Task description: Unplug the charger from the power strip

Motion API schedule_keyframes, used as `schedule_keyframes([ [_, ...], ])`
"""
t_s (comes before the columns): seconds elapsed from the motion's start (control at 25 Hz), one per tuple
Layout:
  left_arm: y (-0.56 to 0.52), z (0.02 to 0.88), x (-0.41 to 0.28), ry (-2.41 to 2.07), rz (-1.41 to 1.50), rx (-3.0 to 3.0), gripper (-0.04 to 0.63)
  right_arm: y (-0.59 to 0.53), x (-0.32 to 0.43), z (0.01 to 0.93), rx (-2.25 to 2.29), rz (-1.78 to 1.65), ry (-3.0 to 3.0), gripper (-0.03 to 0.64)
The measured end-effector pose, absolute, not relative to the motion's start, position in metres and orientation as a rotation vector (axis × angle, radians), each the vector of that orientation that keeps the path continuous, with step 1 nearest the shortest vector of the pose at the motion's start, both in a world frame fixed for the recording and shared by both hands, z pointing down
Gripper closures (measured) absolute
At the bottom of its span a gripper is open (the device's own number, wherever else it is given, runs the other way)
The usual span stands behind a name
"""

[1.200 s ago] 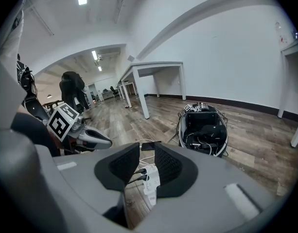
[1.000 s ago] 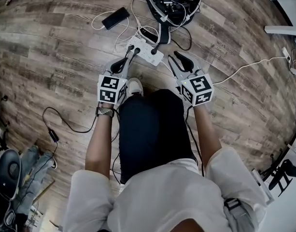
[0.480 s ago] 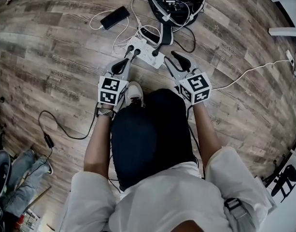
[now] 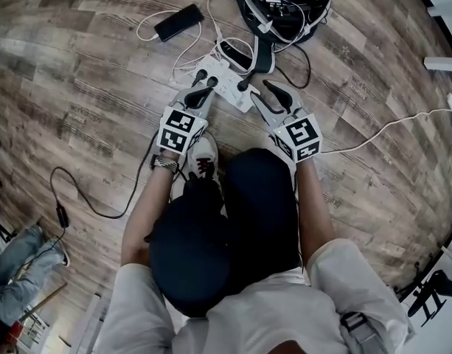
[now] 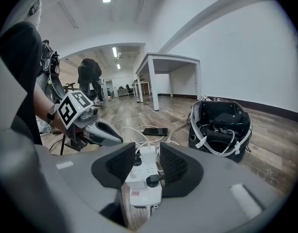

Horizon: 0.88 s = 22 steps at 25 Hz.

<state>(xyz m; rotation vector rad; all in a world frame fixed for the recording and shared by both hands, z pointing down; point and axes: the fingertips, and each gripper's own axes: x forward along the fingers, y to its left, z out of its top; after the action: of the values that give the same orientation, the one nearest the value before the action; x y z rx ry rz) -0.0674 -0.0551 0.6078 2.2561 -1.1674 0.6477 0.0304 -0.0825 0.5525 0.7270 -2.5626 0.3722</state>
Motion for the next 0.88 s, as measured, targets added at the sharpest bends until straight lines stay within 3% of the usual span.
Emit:
schedule_keyframes([
  [0.88,-0.063,0.684,-0.054,-1.183,0.586,2.285,0.591,-0.047,-0.003,0.638,0.447,0.297,-2.553,0.4],
])
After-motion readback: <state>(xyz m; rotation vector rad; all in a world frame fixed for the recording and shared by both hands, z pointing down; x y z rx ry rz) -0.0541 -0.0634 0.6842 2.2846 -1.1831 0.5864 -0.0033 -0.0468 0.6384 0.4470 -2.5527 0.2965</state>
